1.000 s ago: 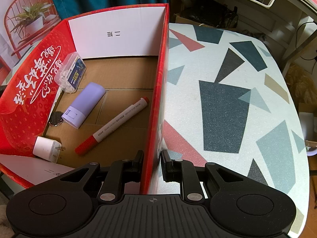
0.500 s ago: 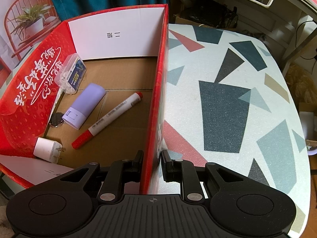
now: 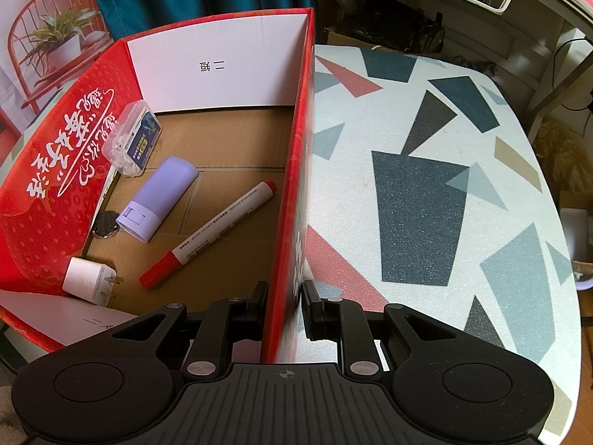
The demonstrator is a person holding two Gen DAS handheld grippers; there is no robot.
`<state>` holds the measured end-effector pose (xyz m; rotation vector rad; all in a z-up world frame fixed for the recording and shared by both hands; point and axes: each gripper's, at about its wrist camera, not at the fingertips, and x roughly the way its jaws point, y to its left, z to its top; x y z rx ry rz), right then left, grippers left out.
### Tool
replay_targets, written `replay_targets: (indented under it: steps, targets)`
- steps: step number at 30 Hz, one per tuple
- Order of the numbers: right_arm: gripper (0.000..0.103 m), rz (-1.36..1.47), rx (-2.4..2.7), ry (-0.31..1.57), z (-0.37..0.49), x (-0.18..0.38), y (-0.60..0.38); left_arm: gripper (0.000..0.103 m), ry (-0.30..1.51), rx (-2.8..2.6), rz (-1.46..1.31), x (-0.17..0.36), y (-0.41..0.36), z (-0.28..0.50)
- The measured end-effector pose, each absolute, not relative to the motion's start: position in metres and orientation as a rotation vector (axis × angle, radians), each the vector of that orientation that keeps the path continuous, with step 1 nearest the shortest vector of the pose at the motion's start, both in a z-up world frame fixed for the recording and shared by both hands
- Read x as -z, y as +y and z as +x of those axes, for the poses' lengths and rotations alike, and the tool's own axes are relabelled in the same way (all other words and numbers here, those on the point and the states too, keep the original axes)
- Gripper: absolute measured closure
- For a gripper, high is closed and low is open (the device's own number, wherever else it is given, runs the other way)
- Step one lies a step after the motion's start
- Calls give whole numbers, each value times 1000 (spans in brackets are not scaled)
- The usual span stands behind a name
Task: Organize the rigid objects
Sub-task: 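Close the left tool on the gold square card and lift it, then carry the gold card over the red box and open the left tool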
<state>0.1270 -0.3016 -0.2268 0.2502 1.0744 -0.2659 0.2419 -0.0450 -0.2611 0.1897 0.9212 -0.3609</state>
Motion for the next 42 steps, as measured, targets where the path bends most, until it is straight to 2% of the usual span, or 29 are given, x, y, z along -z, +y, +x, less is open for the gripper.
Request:
replay_targets:
  steps: [4,11,18,24,29,42]
  targets:
    - [85,249,265,1075,127,227,-302,56,915,368,99,253,-34,245]
    - [85,246,265,1076,127,228,-302,56,762,416,50,197,-28,248]
    - [85,244,266,1077,127,228,-301,55,624,677,215,148,-74,234]
    - [85,245,264,1077,127,227,-301,55,595,801,374,157,-117,221]
    - [85,244,264,1077,127,227,-302,55,641,859,475,178,-134,217]
    - [84,244,264,1077,127,227,-302,56,697,882,527,196,-145,223]
